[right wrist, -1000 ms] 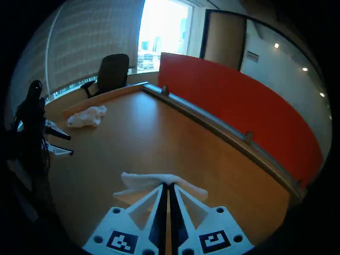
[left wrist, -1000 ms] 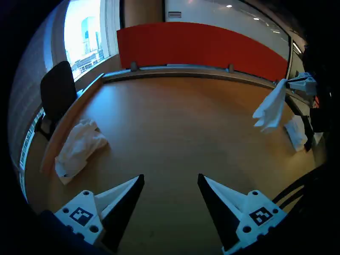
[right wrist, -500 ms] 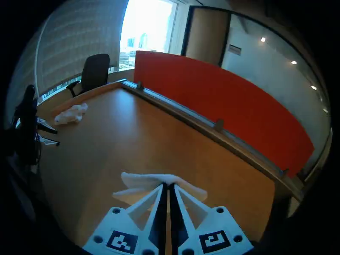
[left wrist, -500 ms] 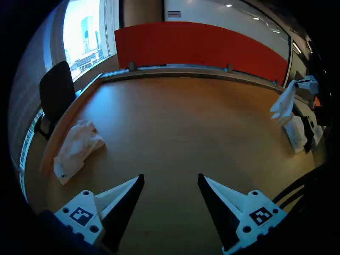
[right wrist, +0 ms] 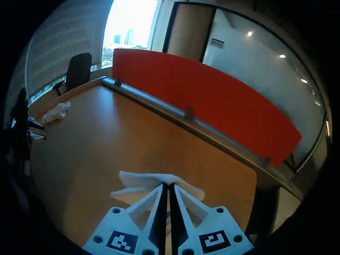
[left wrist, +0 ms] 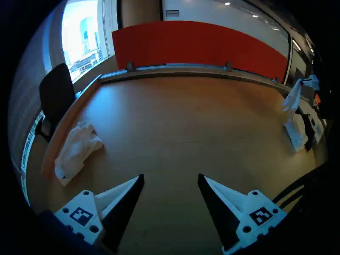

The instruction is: Fold towel

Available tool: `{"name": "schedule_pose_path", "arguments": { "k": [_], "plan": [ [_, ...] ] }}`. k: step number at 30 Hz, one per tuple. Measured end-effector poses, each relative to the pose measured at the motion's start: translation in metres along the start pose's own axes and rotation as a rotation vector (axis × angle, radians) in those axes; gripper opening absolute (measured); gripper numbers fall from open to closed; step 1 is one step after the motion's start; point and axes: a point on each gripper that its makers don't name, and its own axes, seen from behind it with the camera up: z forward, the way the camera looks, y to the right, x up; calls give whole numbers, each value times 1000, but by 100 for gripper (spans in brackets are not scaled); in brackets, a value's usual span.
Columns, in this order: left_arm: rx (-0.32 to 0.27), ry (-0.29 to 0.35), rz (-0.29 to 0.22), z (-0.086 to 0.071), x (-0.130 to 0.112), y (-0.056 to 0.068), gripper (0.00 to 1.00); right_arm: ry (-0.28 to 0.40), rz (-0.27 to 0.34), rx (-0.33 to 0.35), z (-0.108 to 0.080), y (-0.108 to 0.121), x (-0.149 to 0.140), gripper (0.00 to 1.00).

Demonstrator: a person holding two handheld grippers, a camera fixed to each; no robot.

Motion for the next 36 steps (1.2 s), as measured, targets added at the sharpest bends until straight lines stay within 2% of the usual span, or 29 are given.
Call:
{"name": "schedule_pose_path", "arguments": {
  "k": [6,12,24,36],
  "plan": [
    [3,-4,7,0,1,3,93,-6,26,-37,-11,33,-7,6],
    [1,-8,15,0,1,8,93,-30,48,-53,-17,49,-24,6],
    [-11,-7,30,0,5,19,93,-66,77,-69,-37,53,-61,5],
    [-20,-12,43,-1,3,25,93,-126,152,-87,-64,40,-127,5]
  ]
}}
